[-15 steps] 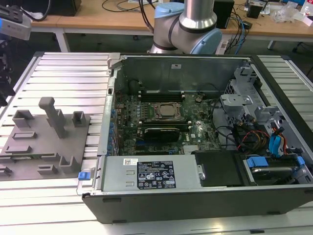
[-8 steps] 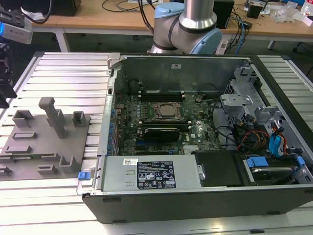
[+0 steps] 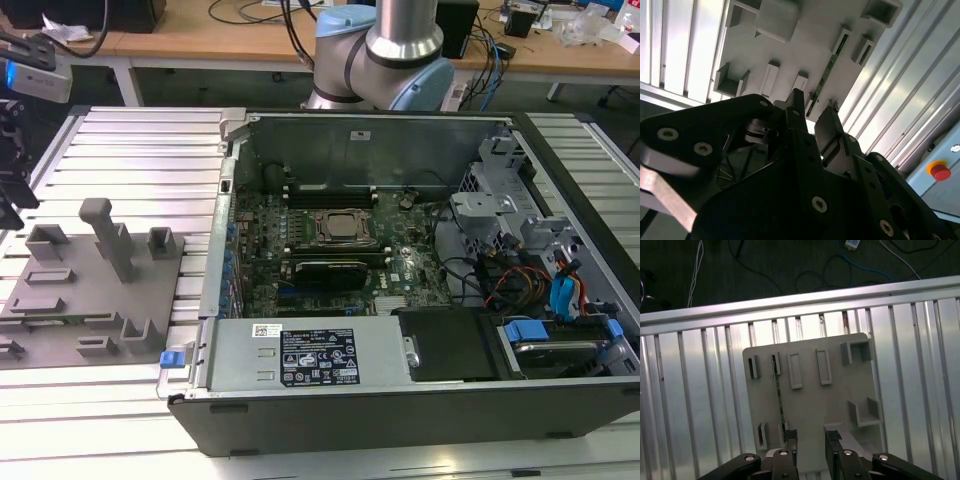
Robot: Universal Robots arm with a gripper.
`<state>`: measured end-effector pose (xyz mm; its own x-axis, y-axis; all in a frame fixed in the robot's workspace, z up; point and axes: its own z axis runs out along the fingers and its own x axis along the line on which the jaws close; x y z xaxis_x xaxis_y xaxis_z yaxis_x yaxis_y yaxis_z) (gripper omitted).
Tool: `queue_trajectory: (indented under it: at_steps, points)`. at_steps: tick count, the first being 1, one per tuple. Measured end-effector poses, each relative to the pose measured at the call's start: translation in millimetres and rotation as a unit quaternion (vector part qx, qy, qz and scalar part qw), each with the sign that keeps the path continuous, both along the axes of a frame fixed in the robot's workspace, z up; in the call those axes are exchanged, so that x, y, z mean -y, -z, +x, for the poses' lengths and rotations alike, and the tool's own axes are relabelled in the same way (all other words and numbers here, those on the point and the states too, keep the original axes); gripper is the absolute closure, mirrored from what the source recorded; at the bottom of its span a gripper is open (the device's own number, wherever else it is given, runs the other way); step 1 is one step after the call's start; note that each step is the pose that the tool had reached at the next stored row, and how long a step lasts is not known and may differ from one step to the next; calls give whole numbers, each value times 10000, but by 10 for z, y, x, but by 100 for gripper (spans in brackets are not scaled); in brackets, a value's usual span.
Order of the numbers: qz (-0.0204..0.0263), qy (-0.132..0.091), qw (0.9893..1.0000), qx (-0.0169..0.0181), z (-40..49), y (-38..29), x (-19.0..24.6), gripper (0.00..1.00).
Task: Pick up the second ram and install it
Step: 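Pick up the second ram and move it above second insertion slot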
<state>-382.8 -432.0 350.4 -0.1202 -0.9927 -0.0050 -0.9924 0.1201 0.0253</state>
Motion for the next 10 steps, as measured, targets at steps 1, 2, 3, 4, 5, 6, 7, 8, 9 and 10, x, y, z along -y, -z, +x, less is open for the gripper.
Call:
queue_trajectory:
  at_steps: [1, 2, 3, 4, 5, 6, 7, 8, 9, 10]
  points:
    - [3, -18, 10000, -1, -1, 1, 7, 64]
    - [12, -40, 10000, -1, -2, 3, 15, 64]
    - [22, -80, 10000, -1, -2, 5, 29, 64]
    - [24, -123, 9999, -1, -2, 7, 39, 64]
    - [26, -161, 9999, 0, -2, 10, 52, 64]
    - [27, -189, 9998, 0, -3, 20, 61, 64]
    - [26, -194, 9998, -1, -3, 34, 65, 64]
    - [26, -194, 9998, -1, -2, 43, 66, 64]
    - [26, -194, 9998, -1, -2, 57, 66, 64]
    - [26, -194, 9998, -1, -2, 67, 66, 64]
